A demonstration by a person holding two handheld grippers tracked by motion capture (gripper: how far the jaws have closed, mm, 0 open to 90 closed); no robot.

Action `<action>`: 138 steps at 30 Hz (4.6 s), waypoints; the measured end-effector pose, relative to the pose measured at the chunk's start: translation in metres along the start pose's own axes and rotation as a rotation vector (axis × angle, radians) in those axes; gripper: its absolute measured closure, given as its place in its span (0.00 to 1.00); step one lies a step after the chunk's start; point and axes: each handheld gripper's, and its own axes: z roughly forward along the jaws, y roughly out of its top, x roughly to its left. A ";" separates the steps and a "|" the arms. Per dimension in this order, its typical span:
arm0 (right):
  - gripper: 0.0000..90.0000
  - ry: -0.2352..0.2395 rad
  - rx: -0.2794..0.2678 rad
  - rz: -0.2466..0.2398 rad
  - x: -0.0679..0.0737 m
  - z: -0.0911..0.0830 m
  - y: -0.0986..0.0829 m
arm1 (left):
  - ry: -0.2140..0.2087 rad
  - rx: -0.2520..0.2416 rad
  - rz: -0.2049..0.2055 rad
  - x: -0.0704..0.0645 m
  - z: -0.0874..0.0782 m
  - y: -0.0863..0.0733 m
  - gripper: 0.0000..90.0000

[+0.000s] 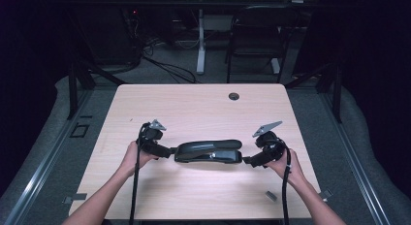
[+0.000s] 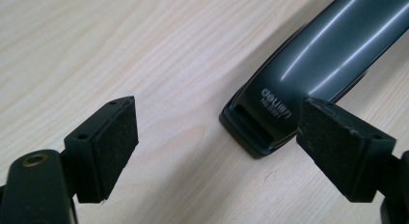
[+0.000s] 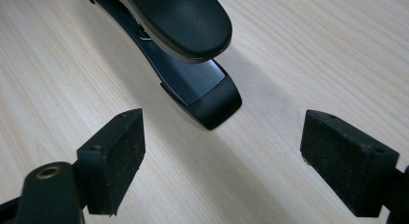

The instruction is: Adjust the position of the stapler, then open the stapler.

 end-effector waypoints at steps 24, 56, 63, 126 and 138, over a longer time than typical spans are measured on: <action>0.34 -0.035 0.023 -0.028 0.005 0.004 -0.004 | -0.057 -0.163 0.191 -0.094 -0.011 0.016 0.29; 1.00 -0.053 -0.008 -0.114 0.028 0.032 0.000 | -0.049 -0.207 0.206 -0.143 0.045 0.015 1.00; 1.00 -0.083 -0.035 -0.129 0.028 0.041 -0.001 | -0.019 -0.220 0.181 -0.149 0.056 0.016 1.00; 1.00 -0.176 -0.059 -0.200 0.035 0.065 -0.008 | 0.044 -0.348 0.071 -0.159 0.102 0.025 1.00; 1.00 -0.176 -0.069 -0.208 0.035 0.065 -0.009 | 0.036 -0.346 0.071 -0.159 0.101 0.026 1.00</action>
